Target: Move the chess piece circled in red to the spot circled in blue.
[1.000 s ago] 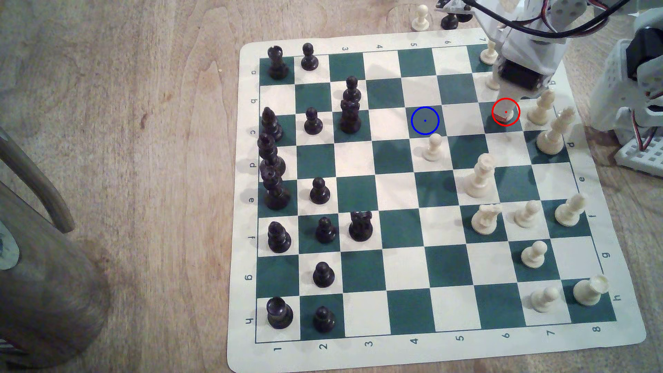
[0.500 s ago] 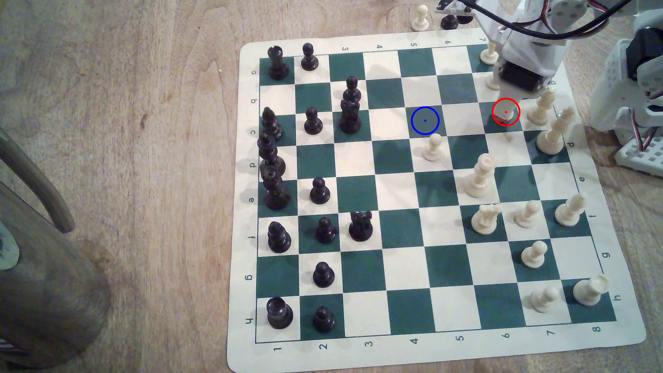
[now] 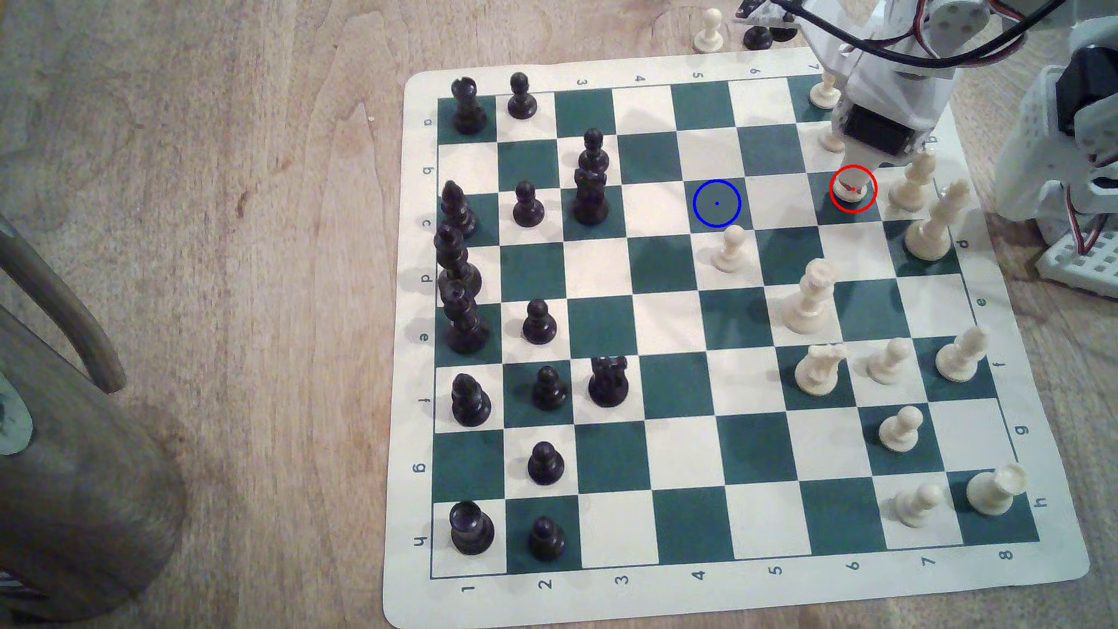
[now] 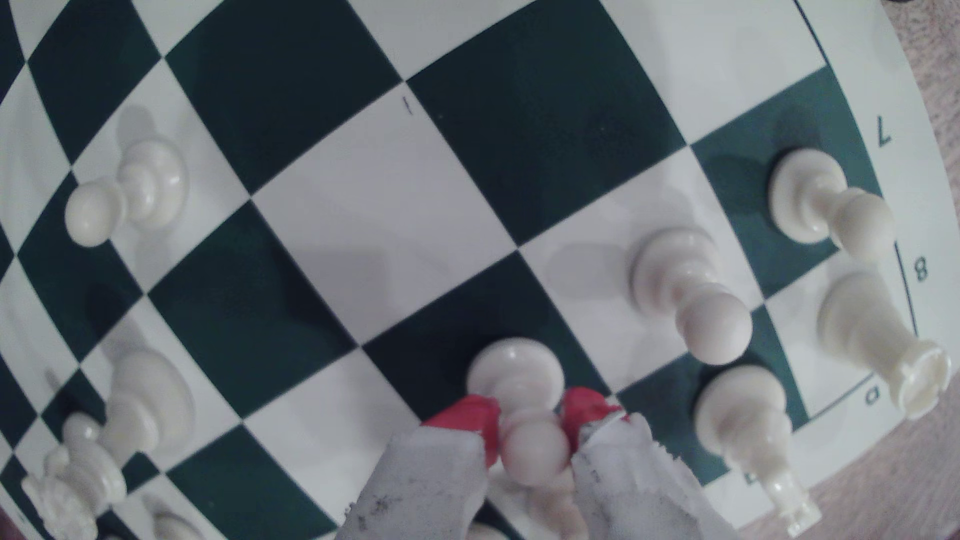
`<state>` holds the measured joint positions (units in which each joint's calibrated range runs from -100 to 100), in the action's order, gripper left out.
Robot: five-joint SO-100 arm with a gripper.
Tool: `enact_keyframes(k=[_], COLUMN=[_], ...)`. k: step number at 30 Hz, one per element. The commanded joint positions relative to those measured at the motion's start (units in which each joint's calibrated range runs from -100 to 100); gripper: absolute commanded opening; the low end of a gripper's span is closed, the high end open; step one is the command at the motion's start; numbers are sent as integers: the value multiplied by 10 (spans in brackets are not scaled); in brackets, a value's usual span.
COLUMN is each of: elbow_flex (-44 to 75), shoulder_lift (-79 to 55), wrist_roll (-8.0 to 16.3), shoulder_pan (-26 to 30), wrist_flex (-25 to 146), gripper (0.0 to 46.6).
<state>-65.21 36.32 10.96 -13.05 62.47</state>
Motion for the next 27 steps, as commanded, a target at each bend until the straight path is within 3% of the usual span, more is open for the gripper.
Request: enact_keyframes(k=[1, 6, 14, 21, 27], elbow_flex=[3, 42, 279, 396, 471], shoulder_lift=[14, 40, 71, -50, -139], wrist_roll=[1, 2, 9, 28, 30], shoulder_pan=[7, 12, 29, 58, 68], wrist_flex=[3, 52, 213, 187, 161], gripper=[2, 2, 2, 2, 2])
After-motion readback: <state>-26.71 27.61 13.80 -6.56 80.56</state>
